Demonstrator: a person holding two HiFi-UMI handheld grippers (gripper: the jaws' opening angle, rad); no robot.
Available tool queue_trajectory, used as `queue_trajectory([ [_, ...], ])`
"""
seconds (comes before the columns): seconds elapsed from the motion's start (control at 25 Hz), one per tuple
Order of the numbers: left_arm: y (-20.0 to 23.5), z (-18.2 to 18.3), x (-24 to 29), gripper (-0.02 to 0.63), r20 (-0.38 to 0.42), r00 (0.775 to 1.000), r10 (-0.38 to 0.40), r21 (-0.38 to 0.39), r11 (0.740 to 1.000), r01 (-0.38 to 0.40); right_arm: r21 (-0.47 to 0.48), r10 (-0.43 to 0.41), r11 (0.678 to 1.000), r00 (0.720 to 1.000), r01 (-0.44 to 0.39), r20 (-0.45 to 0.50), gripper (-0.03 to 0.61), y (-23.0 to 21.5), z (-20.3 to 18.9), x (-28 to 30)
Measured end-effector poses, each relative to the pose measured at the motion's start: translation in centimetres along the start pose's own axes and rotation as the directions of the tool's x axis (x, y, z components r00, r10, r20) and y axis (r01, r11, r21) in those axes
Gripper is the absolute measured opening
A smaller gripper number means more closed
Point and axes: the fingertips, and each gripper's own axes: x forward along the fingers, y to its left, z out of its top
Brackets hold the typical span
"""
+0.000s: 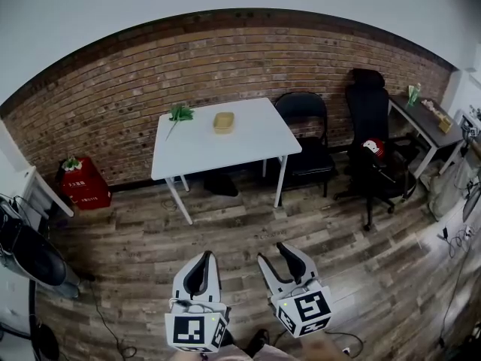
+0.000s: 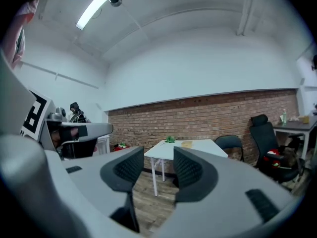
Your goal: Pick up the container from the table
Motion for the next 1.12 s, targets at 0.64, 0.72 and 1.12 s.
queue_trajectory([
  [0.64, -0.9, -2.5, 2.2, 0.008, -0.044, 0.996, 0.072, -0.004, 0.997, -0.073, -0.018, 0.004, 1.0, 1.0, -0.004, -0.013, 0.183, -4.9, -1.1, 1.1],
  [0.72, -0.1, -2.9, 3.4, 0.008, -0.047, 0.996, 0.075, -0.015, 0.997, -0.076, -0.019, 0.007, 1.0, 1.0, -0.008, -0.024, 0.183, -5.2, -1.4, 2.7],
  [1.12, 7.7, -3.8, 13.5, 0.008, -0.04, 0.997, 0.066, -0.037, 0.997, -0.067, -0.036, -0.015, 0.999, 0.999, 0.013, -0.044, 0.181, -7.8, -0.8, 14.4],
])
